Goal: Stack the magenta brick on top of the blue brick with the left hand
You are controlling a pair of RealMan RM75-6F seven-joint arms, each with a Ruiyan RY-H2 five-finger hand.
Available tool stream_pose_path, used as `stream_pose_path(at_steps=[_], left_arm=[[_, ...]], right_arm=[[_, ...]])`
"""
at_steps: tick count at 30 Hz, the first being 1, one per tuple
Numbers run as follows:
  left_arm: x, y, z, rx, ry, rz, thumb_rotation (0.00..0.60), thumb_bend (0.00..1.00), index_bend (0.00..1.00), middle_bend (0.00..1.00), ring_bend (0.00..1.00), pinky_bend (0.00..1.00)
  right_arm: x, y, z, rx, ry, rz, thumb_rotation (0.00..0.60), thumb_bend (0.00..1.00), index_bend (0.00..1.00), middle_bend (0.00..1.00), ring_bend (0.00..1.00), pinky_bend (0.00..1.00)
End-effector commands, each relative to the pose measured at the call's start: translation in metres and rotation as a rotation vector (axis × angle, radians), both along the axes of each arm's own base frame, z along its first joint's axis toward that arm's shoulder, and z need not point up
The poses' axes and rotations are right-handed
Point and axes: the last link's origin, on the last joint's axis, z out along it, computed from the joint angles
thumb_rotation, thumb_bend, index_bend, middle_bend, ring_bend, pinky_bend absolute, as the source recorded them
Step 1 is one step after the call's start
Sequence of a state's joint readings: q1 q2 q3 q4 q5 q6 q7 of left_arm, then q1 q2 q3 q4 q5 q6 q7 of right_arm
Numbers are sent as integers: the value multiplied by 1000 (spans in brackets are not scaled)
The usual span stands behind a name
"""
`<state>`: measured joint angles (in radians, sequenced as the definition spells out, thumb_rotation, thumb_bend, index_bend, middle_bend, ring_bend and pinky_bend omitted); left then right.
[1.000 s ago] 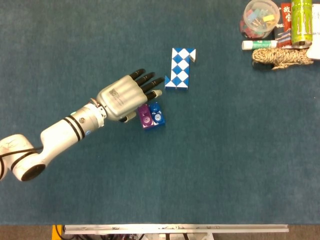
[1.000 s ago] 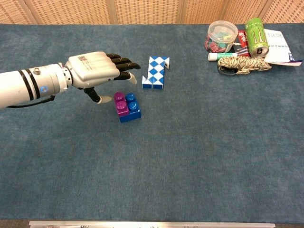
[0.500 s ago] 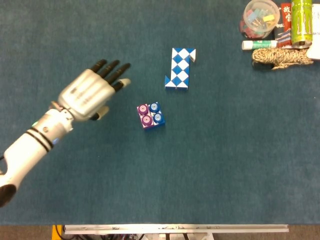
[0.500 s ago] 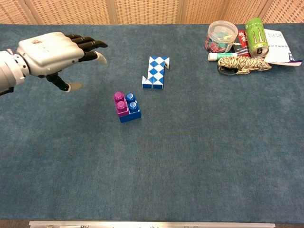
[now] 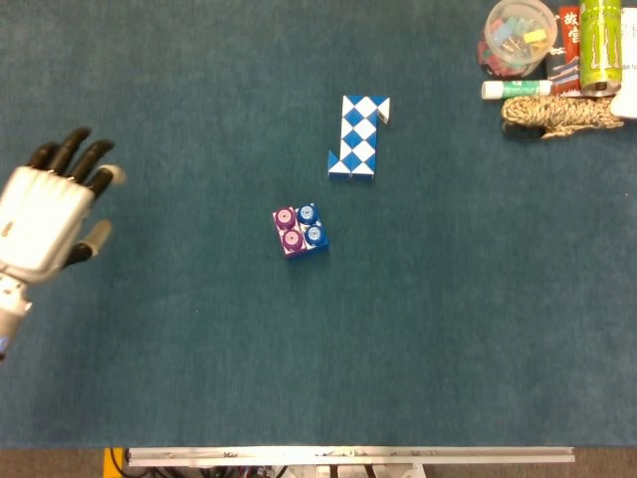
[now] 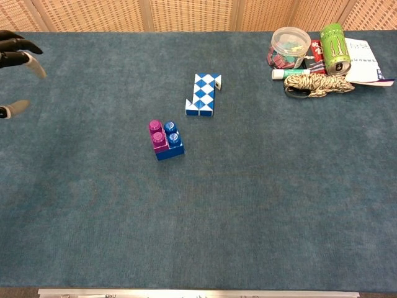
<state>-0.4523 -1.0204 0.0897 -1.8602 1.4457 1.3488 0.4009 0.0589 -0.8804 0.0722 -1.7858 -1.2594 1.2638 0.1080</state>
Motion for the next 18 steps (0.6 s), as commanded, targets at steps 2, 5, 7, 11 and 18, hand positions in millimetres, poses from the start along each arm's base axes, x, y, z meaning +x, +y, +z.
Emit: stream_pose_path(at_steps=[2,5,7,11,18], left_arm=[[-16,-21,7,75,-44,16,600,324,377,301,179,315],[-24,-31,5,97,-61,44,600,324,378,314,190,330],[-29,-38,5,109,-74,52,600,324,380,319,192,334],[-45,-48,5,134,-107,89,600,324,388,331,195,339],[-62,-44,5,153,-132,124,600,324,392,344,208,349]], right_arm=[[1,-2,-2,12,4,4,600,776,517,386,250,0],[2,-2,-4,20,8,9,600,776,517,386,250,0],[2,-2,-5,23,9,11,600,776,517,386,250,0],[4,-1,-4,18,8,17,600,776,517,386,250,0],[2,-4,-6,25,13,10,600,775,517,386,250,0]])
